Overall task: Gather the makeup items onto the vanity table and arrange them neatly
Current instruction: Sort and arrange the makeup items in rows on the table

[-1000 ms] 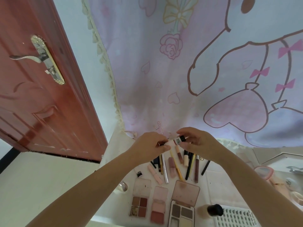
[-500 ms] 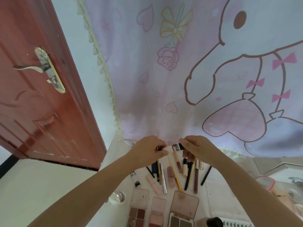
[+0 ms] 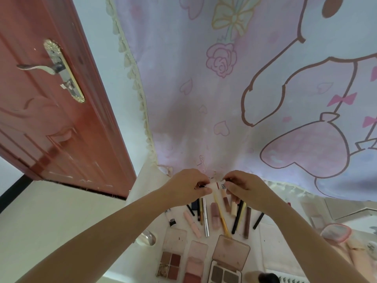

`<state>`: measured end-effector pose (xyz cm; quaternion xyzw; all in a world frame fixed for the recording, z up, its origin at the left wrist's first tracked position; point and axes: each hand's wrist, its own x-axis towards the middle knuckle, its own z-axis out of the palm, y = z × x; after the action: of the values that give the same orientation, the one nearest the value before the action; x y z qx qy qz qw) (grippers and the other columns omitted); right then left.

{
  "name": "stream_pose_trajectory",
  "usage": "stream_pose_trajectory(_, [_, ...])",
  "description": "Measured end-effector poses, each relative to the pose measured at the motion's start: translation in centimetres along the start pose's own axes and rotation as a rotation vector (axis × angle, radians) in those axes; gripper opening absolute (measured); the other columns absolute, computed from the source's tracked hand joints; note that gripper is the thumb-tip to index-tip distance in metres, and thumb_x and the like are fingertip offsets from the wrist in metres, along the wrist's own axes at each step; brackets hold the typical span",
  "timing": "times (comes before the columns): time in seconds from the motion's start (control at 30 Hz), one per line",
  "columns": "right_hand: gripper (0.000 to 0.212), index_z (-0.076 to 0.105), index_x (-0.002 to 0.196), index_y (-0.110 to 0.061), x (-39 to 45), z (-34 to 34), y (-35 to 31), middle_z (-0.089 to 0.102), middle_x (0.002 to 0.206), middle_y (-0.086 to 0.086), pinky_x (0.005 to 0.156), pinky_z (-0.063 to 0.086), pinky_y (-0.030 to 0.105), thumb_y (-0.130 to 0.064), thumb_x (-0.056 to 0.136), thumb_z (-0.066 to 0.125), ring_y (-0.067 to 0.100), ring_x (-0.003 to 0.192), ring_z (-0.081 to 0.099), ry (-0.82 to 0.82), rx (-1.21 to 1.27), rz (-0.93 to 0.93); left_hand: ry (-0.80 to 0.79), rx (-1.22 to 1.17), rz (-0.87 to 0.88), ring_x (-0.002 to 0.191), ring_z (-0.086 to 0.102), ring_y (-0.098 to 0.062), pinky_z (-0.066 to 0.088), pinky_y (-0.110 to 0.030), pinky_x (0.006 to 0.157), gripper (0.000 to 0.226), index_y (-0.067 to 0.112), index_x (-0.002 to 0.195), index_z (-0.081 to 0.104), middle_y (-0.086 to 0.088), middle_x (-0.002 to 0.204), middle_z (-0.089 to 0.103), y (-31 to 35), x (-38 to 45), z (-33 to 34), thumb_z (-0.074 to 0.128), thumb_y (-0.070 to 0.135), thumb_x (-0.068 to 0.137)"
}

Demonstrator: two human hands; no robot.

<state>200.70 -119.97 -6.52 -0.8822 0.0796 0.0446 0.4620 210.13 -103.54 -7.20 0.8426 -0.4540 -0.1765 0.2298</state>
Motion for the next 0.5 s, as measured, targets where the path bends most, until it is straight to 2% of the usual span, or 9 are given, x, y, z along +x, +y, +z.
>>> stream_pose_trajectory(0.13, [0.029, 0.051, 0.085, -0.038, 0.6, 0.2, 0.3, 0.060, 0.073, -0.010, 0.061, 0.044, 0.005, -0.010, 0.087, 0.055, -0.004, 0.058, 0.057, -0.029, -0.024, -0.044, -0.084, -0.020, -0.030, 0.079, 0.038, -0.009, 0.027, -0.019, 0.069, 0.022, 0.009, 0.099, 0.058, 0.007, 0.076, 0.042, -0.7, 0.6, 0.7, 0.051, 0.028, 0.090])
stream_pose_trajectory(0.23, [0.029, 0.058, 0.094, -0.030, 1.3, 0.9, 0.9, 0.060, 0.086, -0.011, 0.070, 0.041, 0.000, -0.002, 0.084, 0.057, -0.005, 0.075, 0.056, -0.041, -0.009, -0.038, -0.183, 0.007, -0.010, 0.073, 0.038, -0.014, 0.021, -0.023, 0.060, 0.022, 0.006, 0.080, 0.055, 0.000, 0.069, 0.041, -1.7, 1.1, 1.6, 0.050, 0.025, 0.090])
stream_pose_trajectory(0.3, [0.035, 0.057, 0.109, -0.022, 1.8, 1.4, 1.3, 0.057, 0.093, -0.014, 0.070, 0.039, -0.004, 0.001, 0.083, 0.057, -0.010, 0.081, 0.053, -0.034, 0.026, -0.019, -0.201, -0.034, -0.048, 0.073, 0.040, -0.015, 0.026, -0.023, 0.061, 0.022, 0.004, 0.082, 0.058, -0.003, 0.072, 0.044, -2.7, 1.4, 2.3, 0.051, 0.024, 0.090])
stream_pose_trajectory(0.37, [0.044, 0.049, 0.120, -0.024, 2.4, 2.0, 1.9, 0.054, 0.100, -0.016, 0.073, 0.042, -0.001, -0.002, 0.083, 0.057, -0.006, 0.089, 0.054, -0.037, 0.082, 0.010, -0.165, -0.116, -0.107, 0.074, 0.045, -0.015, 0.031, -0.015, 0.063, 0.021, 0.003, 0.089, 0.062, -0.006, 0.078, 0.053, -4.0, 1.6, 2.9, 0.054, 0.023, 0.088])
stream_pose_trajectory(0.4, [0.044, 0.047, 0.123, -0.024, 2.8, 2.3, 2.3, 0.053, 0.103, -0.013, 0.074, 0.043, 0.002, -0.005, 0.084, 0.057, 0.000, 0.093, 0.054, -0.022, 0.083, 0.036, -0.136, -0.156, -0.153, 0.076, 0.048, -0.014, 0.035, -0.015, 0.067, 0.021, 0.003, 0.092, 0.063, -0.008, 0.082, 0.058, -4.7, 1.8, 3.2, 0.057, 0.023, 0.087])
stream_pose_trajectory(0.47, [0.036, 0.050, 0.123, -0.016, 3.6, 2.9, 3.4, 0.053, 0.105, -0.008, 0.076, 0.040, 0.007, -0.011, 0.087, 0.054, 0.007, 0.097, 0.053, 0.036, 0.046, 0.121, -0.056, -0.225, -0.267, 0.078, 0.052, -0.013, 0.040, -0.018, 0.074, 0.016, 0.007, 0.092, 0.064, -0.003, 0.083, 0.062, -6.2, 2.1, 3.7, 0.061, 0.020, 0.083])
stream_pose_trajectory(0.5, [0.031, 0.053, 0.120, -0.013, 3.9, 3.3, 4.0, 0.055, 0.105, -0.005, 0.079, 0.039, 0.010, -0.013, 0.088, 0.053, 0.010, 0.099, 0.054, 0.049, 0.022, 0.182, -0.006, -0.267, -0.329, 0.074, 0.052, -0.011, 0.040, -0.013, 0.072, 0.008, 0.011, 0.085, 0.064, 0.001, 0.077, 0.060, -7.1, 2.3, 4.1, 0.063, 0.018, 0.081])
